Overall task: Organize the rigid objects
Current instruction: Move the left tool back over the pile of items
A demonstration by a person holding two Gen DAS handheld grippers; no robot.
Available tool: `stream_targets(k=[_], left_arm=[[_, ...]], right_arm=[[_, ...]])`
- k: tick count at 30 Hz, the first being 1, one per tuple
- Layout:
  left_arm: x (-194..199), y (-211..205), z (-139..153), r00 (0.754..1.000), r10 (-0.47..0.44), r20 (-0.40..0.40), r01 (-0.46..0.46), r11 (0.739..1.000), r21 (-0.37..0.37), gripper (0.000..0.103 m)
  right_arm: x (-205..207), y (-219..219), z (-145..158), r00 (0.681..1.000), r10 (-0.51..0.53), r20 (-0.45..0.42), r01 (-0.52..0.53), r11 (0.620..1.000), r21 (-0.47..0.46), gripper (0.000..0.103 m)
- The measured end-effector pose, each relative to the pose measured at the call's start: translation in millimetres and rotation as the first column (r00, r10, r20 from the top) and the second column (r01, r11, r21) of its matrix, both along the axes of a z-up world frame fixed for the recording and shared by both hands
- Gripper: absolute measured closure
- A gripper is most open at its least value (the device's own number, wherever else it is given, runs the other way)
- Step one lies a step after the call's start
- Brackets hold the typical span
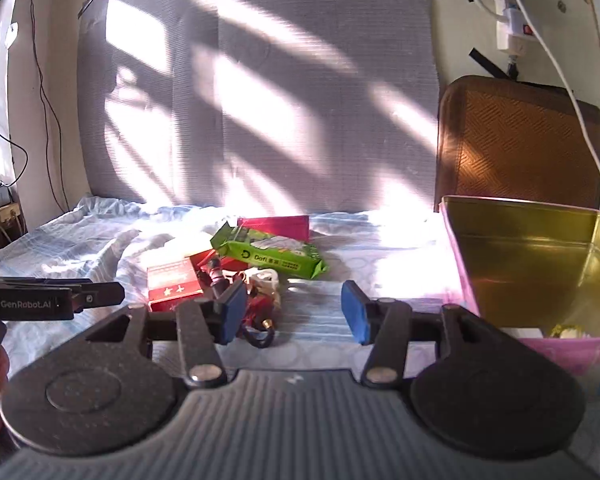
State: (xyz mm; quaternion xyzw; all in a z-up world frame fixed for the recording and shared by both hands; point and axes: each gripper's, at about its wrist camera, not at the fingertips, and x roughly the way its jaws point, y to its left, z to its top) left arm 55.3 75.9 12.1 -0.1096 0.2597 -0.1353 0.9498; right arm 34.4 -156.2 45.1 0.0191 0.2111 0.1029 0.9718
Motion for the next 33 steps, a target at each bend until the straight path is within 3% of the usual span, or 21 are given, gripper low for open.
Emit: stream_targets(k=[6,19,21,25,28,29,30,33], left_arm=[[4.4,16.8,-4.6,0.999,0.003,-0.032,-0.006,0.995,-0.1,0.035],[3.9,24.1,-3.4,0.998,0.047,-0.034,-0.051,0.99,-0.129,0.032],[4.7,26.9,-3.8,0.997,0.065,-0.038,-0.07,0.988,-0.135,0.032],[7.2,28.9,-5.8,0.996,0.071,-0.056,-0.078,0.987,-0.143,0.032],[8.1,28.1,-6.1,0.996,0.069,-0.059,-0.076,0.987,-0.138,0.032],[8.1,27.9,-6.2,0.996,0.068,-0.059,-0.076,0.988,-0.138,0.032],[7.9,27.6,-6.5,0.996,0.068,-0.061,-0.076,0.988,-0.137,0.032],[8.1,27.3,-7.0,0.996,0.068,-0.064,-0.076,0.988,-0.138,0.032]], right_arm=[[16.5,22.5,-10.9,0.998,0.019,-0.053,-0.019,1.0,-0.008,0.048],[59.4,56.4,-34.5,0.97,0.105,-0.22,-0.106,0.994,0.005,0.024],[65.5,62.0,-35.2,0.969,0.099,-0.226,-0.101,0.995,0.002,0.015],[75.3,74.4,-39.4,0.972,0.088,-0.217,-0.102,0.993,-0.055,0.014],[78.3,71.2,-42.1,0.98,0.03,-0.198,-0.047,0.995,-0.084,0.029],[78.6,67.3,-41.2,0.982,0.016,-0.19,-0.031,0.997,-0.076,0.05],[79.1,61.1,-40.7,0.981,0.02,-0.191,-0.032,0.998,-0.057,0.058],[75.6,52.1,-39.9,0.983,0.017,-0.185,-0.027,0.998,-0.051,0.06]])
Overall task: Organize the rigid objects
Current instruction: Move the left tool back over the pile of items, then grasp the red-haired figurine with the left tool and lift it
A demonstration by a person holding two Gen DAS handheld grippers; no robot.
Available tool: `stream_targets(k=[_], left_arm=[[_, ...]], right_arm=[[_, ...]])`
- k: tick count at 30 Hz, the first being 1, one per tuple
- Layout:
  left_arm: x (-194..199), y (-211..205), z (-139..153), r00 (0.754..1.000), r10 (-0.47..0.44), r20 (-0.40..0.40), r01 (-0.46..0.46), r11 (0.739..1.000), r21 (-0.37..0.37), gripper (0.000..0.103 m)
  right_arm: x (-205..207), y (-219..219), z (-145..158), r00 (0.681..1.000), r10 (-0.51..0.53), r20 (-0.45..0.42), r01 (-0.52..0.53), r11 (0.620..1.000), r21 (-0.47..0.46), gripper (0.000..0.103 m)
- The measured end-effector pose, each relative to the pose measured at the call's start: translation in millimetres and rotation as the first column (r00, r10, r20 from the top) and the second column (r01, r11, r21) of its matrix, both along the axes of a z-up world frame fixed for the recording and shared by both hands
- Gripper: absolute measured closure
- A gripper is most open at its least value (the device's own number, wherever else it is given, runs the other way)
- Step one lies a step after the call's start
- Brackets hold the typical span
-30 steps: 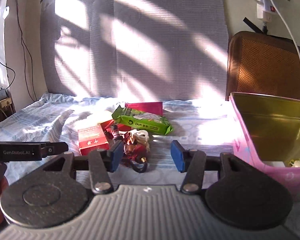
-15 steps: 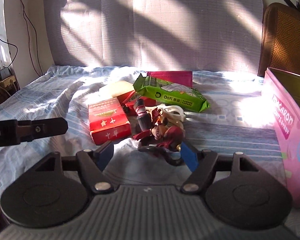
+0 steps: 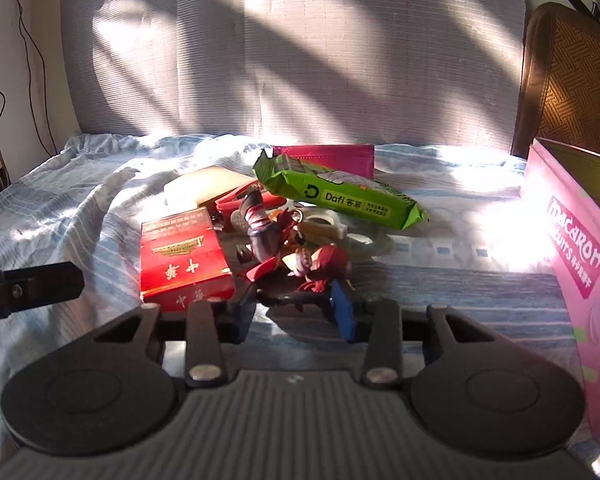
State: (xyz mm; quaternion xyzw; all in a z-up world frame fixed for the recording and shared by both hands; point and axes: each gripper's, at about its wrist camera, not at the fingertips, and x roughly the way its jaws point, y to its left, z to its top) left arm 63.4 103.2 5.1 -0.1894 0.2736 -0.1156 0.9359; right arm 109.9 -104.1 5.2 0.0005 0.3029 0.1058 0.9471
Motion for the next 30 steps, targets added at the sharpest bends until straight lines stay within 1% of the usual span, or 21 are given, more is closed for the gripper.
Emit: stream_targets(k=[3,6,9,11,12,15,18,21,23,24,27,28,29,30], left_arm=[[0.3,0.1,0.0,1.0,-0.001,0.0,0.001,1.0,0.0,0.032],[0.5,-0.8,-0.8,1.0,-0.009,-0.002,0.009,1.0,0.002,0.032],[-0.1,-3.3,-1.0,1.0,-0.024,0.0,0.024,1.0,0.01,0.031],[-0.8,-5.4,-0.7,0.999,-0.034,0.005,0.034,0.999,0.019,0.028],[-1.7,-7.0,-0.2,0.999,-0.039,0.009,0.038,0.999,0.026,0.026],[-3.5,-12.2,1.4,0.998,-0.054,0.023,0.053,0.997,0.053,0.026],[-4.9,-16.5,2.1,0.997,-0.07,0.033,0.067,0.995,0.075,0.024],[-6.1,-19.4,2.7,0.996,-0.075,0.042,0.071,0.993,0.09,0.023],[-7.0,-20.3,2.8,0.996,-0.075,0.045,0.071,0.993,0.094,0.023],[-7.2,-20.2,2.7,0.996,-0.073,0.046,0.069,0.993,0.096,0.022],[-7.8,-20.4,3.0,0.997,-0.066,0.049,0.061,0.993,0.099,0.022],[-8.1,-20.5,3.0,0.997,-0.064,0.049,0.059,0.993,0.101,0.022],[-7.8,-20.2,3.0,0.997,-0.063,0.05,0.058,0.993,0.102,0.022],[-8.0,-20.1,3.0,0.997,-0.062,0.05,0.056,0.993,0.102,0.022]], right_arm=[[-9.0,-4.2,2.1,1.0,-0.003,0.009,0.003,1.0,0.006,0.061],[-25.5,-7.7,6.5,1.0,0.022,0.015,-0.022,1.0,0.015,0.063],[-46.9,-10.2,8.0,0.997,0.07,0.016,-0.07,0.998,0.007,0.063],[-63.1,-12.9,6.8,0.994,0.104,0.009,-0.104,0.995,0.004,0.063],[-71.9,-15.0,6.8,0.992,0.123,0.008,-0.123,0.992,0.007,0.063],[-95.3,-21.6,8.2,0.985,0.172,0.01,-0.172,0.985,0.004,0.063],[-115.1,-33.1,9.9,0.979,0.204,-0.001,-0.204,0.978,0.054,0.062],[-129.6,-42.3,10.6,0.979,0.202,0.004,-0.201,0.976,0.088,0.062],[-135.9,-45.8,7.9,0.979,0.202,-0.002,-0.201,0.975,0.092,0.061],[-138.9,-46.9,5.3,0.981,0.195,0.001,-0.194,0.977,0.083,0.059],[-147.6,-50.1,3.2,0.984,0.176,0.022,-0.177,0.983,0.05,0.058],[-149.9,-51.3,3.4,0.985,0.169,0.025,-0.17,0.984,0.044,0.056],[-151.8,-53.0,3.3,0.986,0.164,0.028,-0.165,0.985,0.041,0.052],[-154.0,-55.2,2.9,0.986,0.163,0.028,-0.164,0.986,0.042,0.051]])
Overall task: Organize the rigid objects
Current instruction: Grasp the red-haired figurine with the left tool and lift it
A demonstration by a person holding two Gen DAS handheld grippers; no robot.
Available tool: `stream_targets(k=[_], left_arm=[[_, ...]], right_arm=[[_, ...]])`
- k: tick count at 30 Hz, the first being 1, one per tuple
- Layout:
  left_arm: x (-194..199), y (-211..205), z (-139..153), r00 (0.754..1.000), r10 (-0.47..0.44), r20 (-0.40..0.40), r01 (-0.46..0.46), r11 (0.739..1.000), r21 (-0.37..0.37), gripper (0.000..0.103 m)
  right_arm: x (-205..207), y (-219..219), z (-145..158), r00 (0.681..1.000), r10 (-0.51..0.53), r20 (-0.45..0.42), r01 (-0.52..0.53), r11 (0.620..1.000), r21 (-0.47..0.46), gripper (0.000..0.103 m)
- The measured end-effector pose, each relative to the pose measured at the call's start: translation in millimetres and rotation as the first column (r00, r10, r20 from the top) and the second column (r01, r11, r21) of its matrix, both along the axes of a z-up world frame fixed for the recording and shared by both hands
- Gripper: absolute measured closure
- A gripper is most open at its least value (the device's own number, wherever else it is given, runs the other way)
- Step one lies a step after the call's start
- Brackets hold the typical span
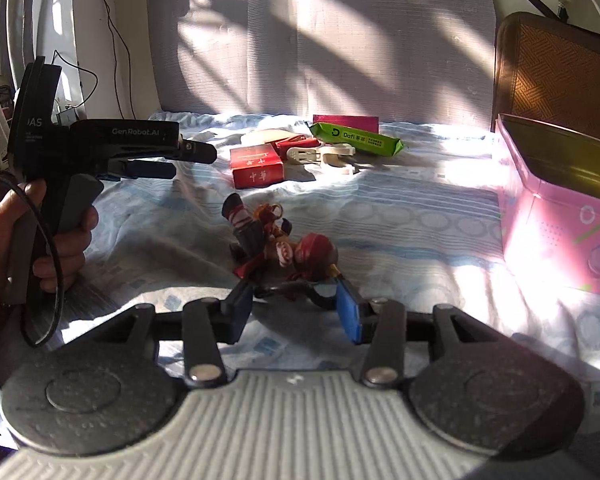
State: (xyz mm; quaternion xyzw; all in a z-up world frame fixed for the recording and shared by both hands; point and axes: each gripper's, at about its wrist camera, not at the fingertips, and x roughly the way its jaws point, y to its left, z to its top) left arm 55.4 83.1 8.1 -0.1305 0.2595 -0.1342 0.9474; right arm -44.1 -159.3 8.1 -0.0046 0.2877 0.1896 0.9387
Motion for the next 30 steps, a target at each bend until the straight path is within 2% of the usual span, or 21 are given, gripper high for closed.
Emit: stream_targets(k=[6,10,11,12,14,18,19,22,24,26,30], left_arm=[[-0.9,-2.3,0.6,1.0,0.007,0.004,-0.007,1.0,0.014,0.022],[-2.9,-5.7,1.1,1.0,0.007,0.016,-0.007,0.999,0.035,0.022],[-3.5,-6.3,1.3,1.0,0.007,0.019,-0.007,0.999,0.04,0.022],[-3.9,-7.1,1.4,1.0,0.006,0.021,-0.007,0.999,0.044,0.022],[-4.6,-8.2,1.6,1.0,0.003,0.025,-0.004,0.999,0.049,0.022],[-4.2,-9.3,1.9,1.0,-0.015,0.02,0.014,0.999,0.045,0.022],[-3.9,-9.2,1.7,1.0,-0.018,0.017,0.017,0.999,0.042,0.022],[-2.6,-7.7,1.1,1.0,-0.008,0.009,0.007,0.999,0.033,0.022],[-2.1,-5.1,0.7,1.0,-0.002,0.005,0.002,1.0,0.019,0.022],[-1.5,-3.1,0.2,1.0,0.001,0.001,-0.001,1.0,0.007,0.022],[-3.0,-2.9,0.1,1.0,0.005,0.002,-0.005,1.0,0.007,0.022]], right_arm=[[-3.4,-5.0,-1.1,1.0,0.002,-0.002,-0.002,1.0,0.017,0.048],[1.6,5.5,-3.8,0.999,0.046,-0.006,-0.046,0.999,-0.007,0.049],[1.5,7.9,-4.9,0.999,0.051,-0.009,-0.051,0.999,-0.018,0.055],[0.8,8.6,-5.0,0.998,0.057,-0.008,-0.057,0.998,-0.026,0.075],[-0.8,5.7,-4.6,0.997,0.073,-0.025,-0.073,0.997,-0.011,0.101],[-9.8,-5.0,-3.8,0.998,0.06,-0.019,-0.061,0.998,-0.02,0.101],[-10.5,-9.6,-3.3,0.998,0.051,-0.026,-0.051,0.999,-0.01,0.1],[-9.6,-18.8,-0.2,0.999,0.035,-0.041,-0.034,0.999,0.027,0.085],[-7.2,-17.2,2.6,0.999,0.042,-0.032,-0.04,0.998,0.045,0.048],[0.9,-6.6,4.2,0.997,0.075,-0.032,-0.074,0.997,0.029,0.039],[24.9,16.6,-1.6,0.995,0.092,-0.037,-0.093,0.995,-0.03,0.035]])
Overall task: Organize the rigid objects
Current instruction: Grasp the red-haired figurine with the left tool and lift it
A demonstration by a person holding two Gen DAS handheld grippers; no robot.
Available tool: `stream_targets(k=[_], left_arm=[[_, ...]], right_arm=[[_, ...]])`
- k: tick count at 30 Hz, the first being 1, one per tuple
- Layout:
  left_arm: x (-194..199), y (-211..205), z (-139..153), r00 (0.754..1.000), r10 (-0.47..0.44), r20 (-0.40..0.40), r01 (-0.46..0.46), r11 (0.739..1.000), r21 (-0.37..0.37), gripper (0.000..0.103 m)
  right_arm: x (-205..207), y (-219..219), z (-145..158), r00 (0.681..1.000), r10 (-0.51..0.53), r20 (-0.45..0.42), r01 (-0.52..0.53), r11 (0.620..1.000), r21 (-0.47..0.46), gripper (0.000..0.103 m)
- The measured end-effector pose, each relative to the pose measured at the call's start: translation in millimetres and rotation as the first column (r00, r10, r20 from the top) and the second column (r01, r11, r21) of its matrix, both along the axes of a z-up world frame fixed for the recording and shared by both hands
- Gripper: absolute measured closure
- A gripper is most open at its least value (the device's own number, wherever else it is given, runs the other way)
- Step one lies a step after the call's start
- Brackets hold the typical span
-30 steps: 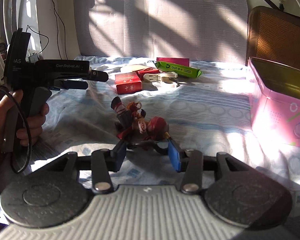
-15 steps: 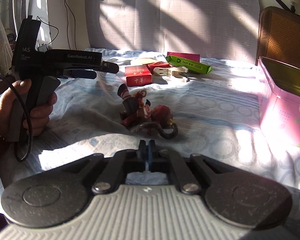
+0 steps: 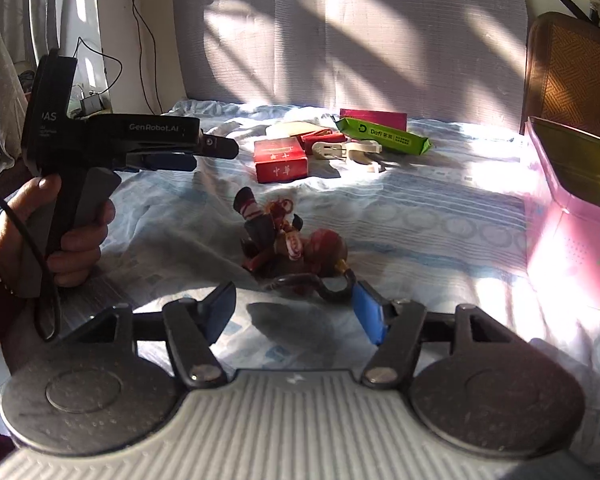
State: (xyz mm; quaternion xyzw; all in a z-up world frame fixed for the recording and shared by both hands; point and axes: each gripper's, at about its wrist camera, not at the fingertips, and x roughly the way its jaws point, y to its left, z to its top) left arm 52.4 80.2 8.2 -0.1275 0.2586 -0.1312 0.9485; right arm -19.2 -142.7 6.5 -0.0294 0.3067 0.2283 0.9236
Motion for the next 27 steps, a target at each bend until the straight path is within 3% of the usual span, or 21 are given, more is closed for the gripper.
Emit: stream_targets(k=[4,6,10,13,14,16,18,21,27], left_arm=[[-4.7,-4.1,1.6,1.0,-0.018,0.019,0.017,1.0,0.02,0.022],[-5.6,-7.1,2.2,0.999,-0.027,0.024,0.026,0.999,0.033,0.022],[-3.6,-12.2,2.4,0.999,-0.039,0.012,0.038,0.998,0.052,0.022],[-10.3,-7.4,0.7,0.998,-0.052,-0.022,0.051,0.998,-0.029,0.022],[-16.7,-7.7,0.3,0.997,-0.07,-0.024,0.068,0.996,-0.057,0.022],[-35.6,-16.5,3.7,0.993,-0.115,0.008,0.115,0.992,-0.051,0.008],[-51.5,-29.0,9.8,0.984,-0.174,0.047,0.175,0.984,-0.018,0.004],[-61.3,-50.7,18.3,0.962,-0.267,0.058,0.267,0.964,0.008,0.003],[-51.1,-70.8,9.4,0.942,-0.334,-0.027,0.333,0.942,-0.033,0.001]], right_arm=[[3.2,-0.3,0.0,1.0,0.014,0.018,-0.013,0.999,-0.029,0.047],[-2.5,-6.3,0.2,1.0,0.014,0.001,-0.014,0.999,-0.044,0.097],[-11.6,-25.9,0.7,1.0,-0.024,-0.005,0.024,0.999,-0.021,0.099],[-18.7,-32.7,3.7,1.0,-0.026,0.006,0.026,0.999,-0.02,0.095],[-20.3,-33.8,4.4,1.0,-0.024,0.006,0.024,0.999,-0.023,0.089],[-23.8,-33.8,5.4,1.0,-0.009,0.014,0.01,1.0,-0.025,0.072],[-24.8,-31.7,6.1,0.999,0.012,0.033,-0.011,1.0,-0.027,0.045],[-19.8,-24.1,6.1,0.998,0.039,0.042,-0.037,0.998,-0.048,0.044],[-3.5,-12.1,1.9,0.998,0.061,0.028,-0.059,0.997,-0.052,0.032]])
